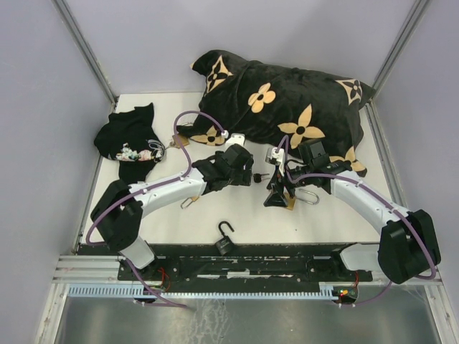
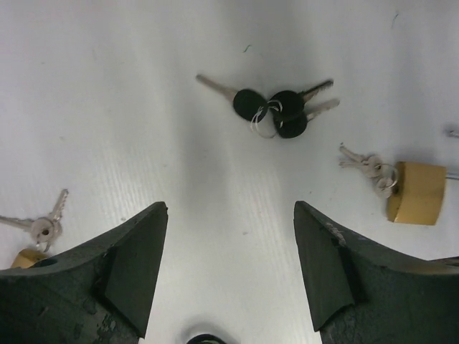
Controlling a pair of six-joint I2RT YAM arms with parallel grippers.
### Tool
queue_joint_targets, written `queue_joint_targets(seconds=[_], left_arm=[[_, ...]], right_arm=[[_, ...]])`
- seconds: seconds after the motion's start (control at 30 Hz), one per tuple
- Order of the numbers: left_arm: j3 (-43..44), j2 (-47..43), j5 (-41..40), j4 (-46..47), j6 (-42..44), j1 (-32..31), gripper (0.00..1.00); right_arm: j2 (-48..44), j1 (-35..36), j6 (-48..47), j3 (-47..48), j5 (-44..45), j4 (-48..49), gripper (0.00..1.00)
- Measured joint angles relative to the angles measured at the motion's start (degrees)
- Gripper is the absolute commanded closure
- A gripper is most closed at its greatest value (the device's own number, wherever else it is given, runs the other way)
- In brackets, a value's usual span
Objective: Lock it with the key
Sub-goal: Place the key at the center of the board, then pick up the lock from the center of the board.
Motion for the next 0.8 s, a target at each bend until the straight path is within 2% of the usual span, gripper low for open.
queue_joint_targets(seconds=[0.1, 0.2, 0.33, 0.43, 0.6, 0.8], left_arm=[[-0.3, -0.7, -0.1, -2.3, 2.4, 0.1, 0.25], [-4.7, -5.3, 2.3, -1.6, 4.2, 0.1, 0.32], [-15.9, -16.7, 10.0, -0.2, 3.9, 0.1, 0.51], [-25.4, -23.9, 16.0, 0.9, -0.5, 0.1, 0.52], [-34.5, -29.3, 19.0, 1.3, -9.5, 0.1, 0.53], [-34.8, -28.6, 16.7, -1.1, -18.1, -0.4, 0.51]], right_arm=[[0.0, 0.0, -0.2, 0.0, -0.1, -0.2, 0.22], [0.0, 0.0, -0.2, 0.0, -0.5, -0.4, 0.22], [0.0, -0.1, -0.1, 0.0, -1.9, -0.5, 0.23], [0.1, 0.1, 0.8, -0.6, -3.7, 0.4, 0.24], [1.9, 3.4, 1.3, -1.2, -3.9, 1.1, 0.24], [4.5, 6.5, 1.1, -1.2, -3.8, -0.1, 0.24]])
